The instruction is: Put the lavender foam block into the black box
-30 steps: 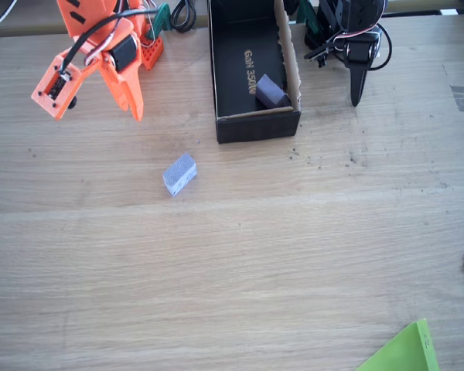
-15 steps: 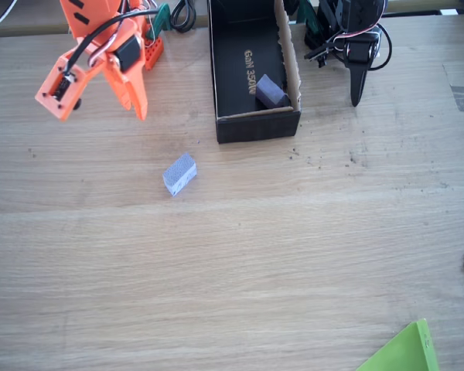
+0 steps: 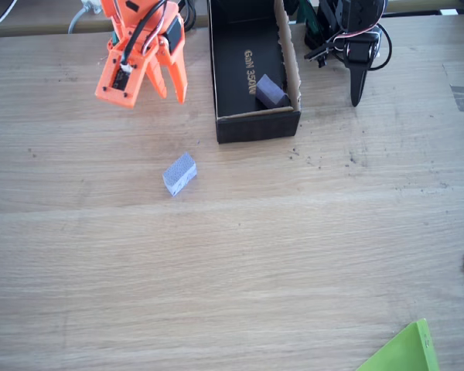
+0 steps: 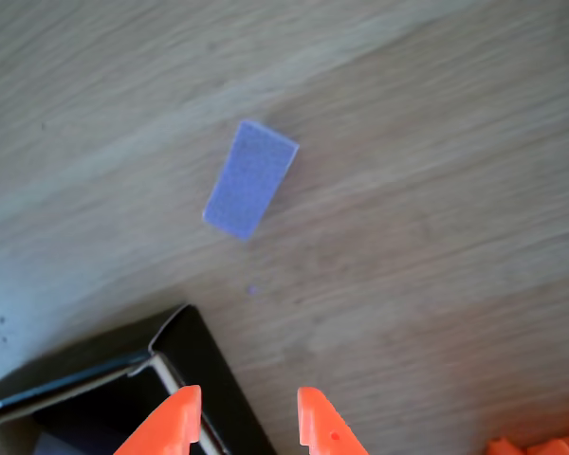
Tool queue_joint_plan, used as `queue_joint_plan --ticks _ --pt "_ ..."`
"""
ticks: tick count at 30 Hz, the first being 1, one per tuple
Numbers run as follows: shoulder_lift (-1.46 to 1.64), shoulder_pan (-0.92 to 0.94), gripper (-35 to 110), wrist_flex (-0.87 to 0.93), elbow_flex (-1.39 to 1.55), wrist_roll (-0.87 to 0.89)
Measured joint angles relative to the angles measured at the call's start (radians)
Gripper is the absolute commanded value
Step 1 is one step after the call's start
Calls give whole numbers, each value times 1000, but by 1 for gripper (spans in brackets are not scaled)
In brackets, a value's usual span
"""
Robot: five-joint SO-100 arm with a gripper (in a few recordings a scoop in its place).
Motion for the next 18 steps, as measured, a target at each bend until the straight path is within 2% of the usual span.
queue_joint_plan --ticks 12,18 --pt "-3 98 11 3 0 137" --pt "-31 77 11 -3 -18 252"
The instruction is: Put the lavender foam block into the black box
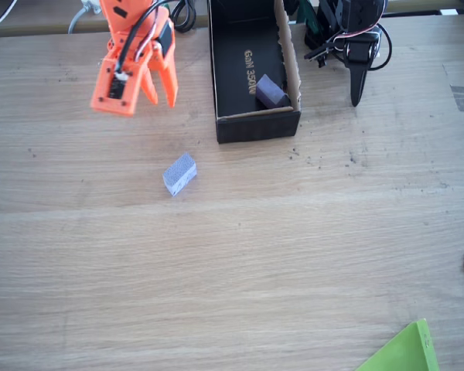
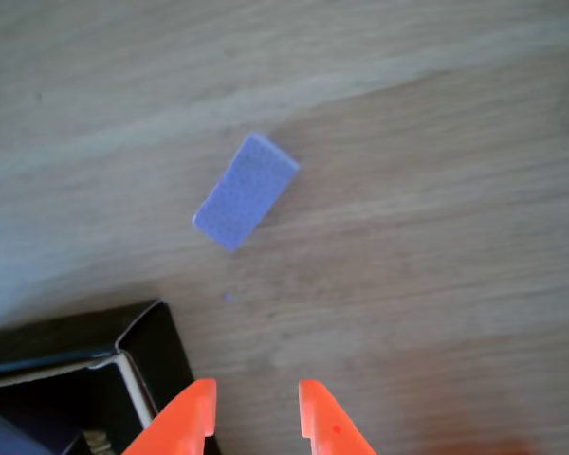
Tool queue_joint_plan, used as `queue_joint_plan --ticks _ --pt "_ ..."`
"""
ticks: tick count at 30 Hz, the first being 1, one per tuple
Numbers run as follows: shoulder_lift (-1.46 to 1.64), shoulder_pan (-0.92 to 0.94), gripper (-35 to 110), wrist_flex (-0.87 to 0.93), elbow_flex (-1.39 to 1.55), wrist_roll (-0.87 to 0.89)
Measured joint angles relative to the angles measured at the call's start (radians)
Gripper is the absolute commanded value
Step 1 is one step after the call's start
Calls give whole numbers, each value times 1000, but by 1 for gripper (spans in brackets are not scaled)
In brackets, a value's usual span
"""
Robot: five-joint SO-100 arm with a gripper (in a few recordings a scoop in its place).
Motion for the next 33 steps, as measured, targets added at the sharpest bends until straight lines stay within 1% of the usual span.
queue_joint_plan --ticks 2,6,7,9,14,17,22,33 --pt "-5 0 12 2 -15 43" --pt "-5 -14 11 -2 -17 40" --pt "-5 -17 11 -3 -17 14" --pt "-3 -17 11 -21 -17 -72" --pt "-5 -9 10 -84 -17 -377" --pt "-3 8 10 -97 -26 -469" --pt "-3 -11 10 -100 -29 -505" --pt "-35 -17 11 -97 -37 -506"
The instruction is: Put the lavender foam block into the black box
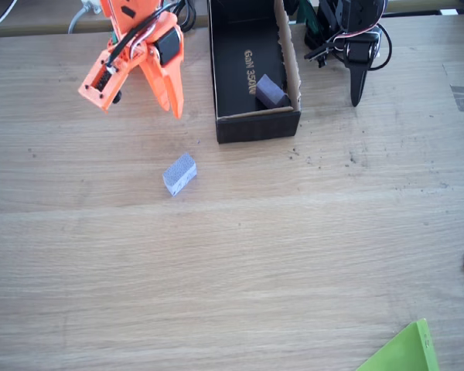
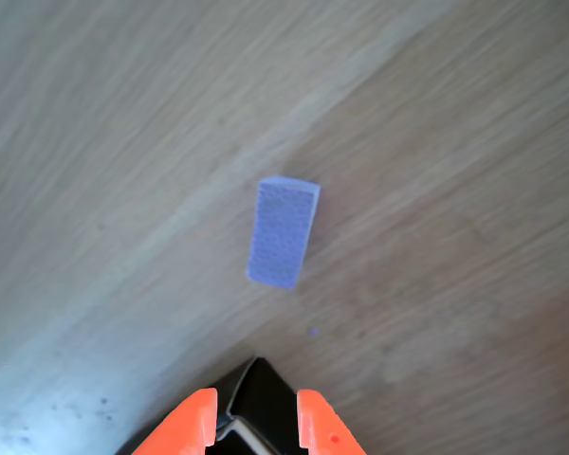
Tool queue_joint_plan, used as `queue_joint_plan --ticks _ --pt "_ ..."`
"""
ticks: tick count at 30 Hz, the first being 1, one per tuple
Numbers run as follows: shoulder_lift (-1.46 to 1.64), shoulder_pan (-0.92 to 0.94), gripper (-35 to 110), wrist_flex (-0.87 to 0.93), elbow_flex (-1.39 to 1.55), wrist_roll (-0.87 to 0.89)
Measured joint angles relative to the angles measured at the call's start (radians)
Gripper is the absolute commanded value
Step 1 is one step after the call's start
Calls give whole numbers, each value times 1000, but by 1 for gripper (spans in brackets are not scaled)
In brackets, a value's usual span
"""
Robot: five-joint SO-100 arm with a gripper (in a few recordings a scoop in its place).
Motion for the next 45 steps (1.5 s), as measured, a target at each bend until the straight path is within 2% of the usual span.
queue_joint_plan --ticks 5,10,13,45 --pt "-40 8 14 0 0 11" --pt "-75 23 34 -3 0 9" --pt "-75 12 29 -6 0 0" --pt "-253 49 28 -49 0 35"
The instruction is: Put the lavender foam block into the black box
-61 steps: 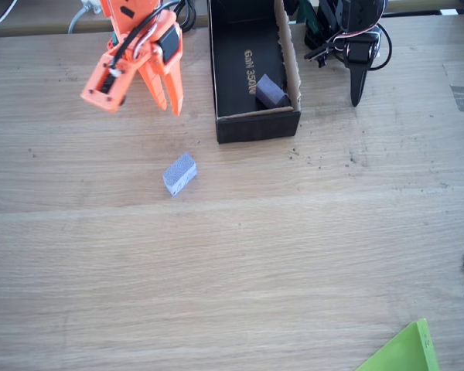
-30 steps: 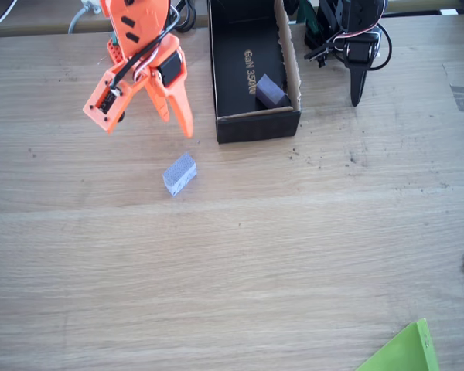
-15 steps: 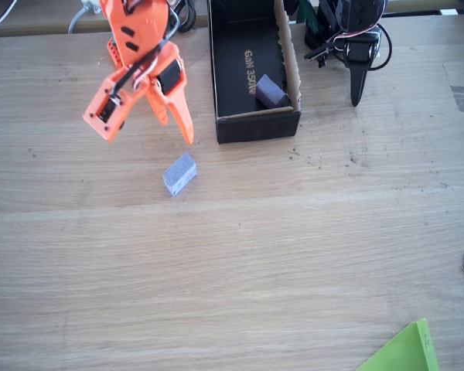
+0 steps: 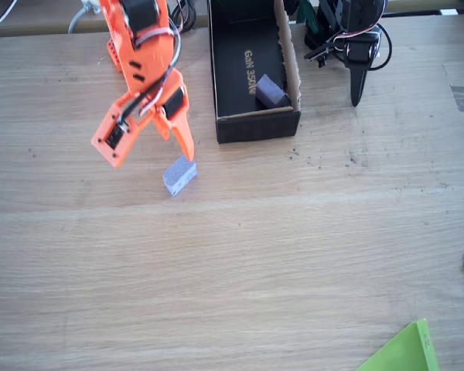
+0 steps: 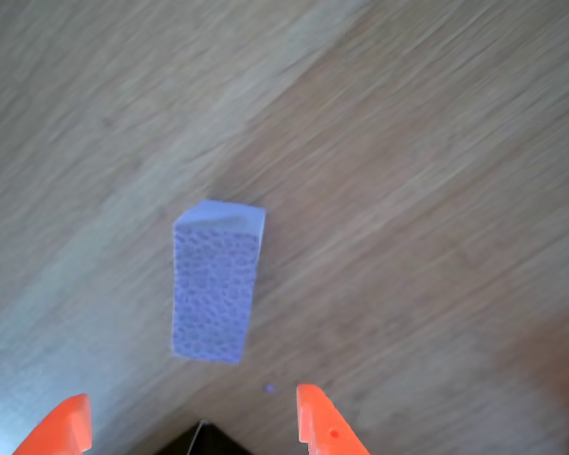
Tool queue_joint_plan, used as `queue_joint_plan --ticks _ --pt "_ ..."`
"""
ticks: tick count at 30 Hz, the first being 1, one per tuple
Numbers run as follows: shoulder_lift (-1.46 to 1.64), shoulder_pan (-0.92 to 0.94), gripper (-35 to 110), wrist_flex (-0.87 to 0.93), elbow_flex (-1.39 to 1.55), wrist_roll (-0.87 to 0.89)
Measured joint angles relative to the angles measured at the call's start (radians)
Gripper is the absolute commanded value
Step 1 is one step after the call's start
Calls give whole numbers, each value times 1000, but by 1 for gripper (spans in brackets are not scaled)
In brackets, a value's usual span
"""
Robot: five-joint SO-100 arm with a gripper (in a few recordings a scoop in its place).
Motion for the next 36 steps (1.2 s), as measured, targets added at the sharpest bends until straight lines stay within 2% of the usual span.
queue_joint_plan --ticks 23,36 --pt "-69 -17 27 34 -18 46" --pt "-238 -49 27 23 -118 66"
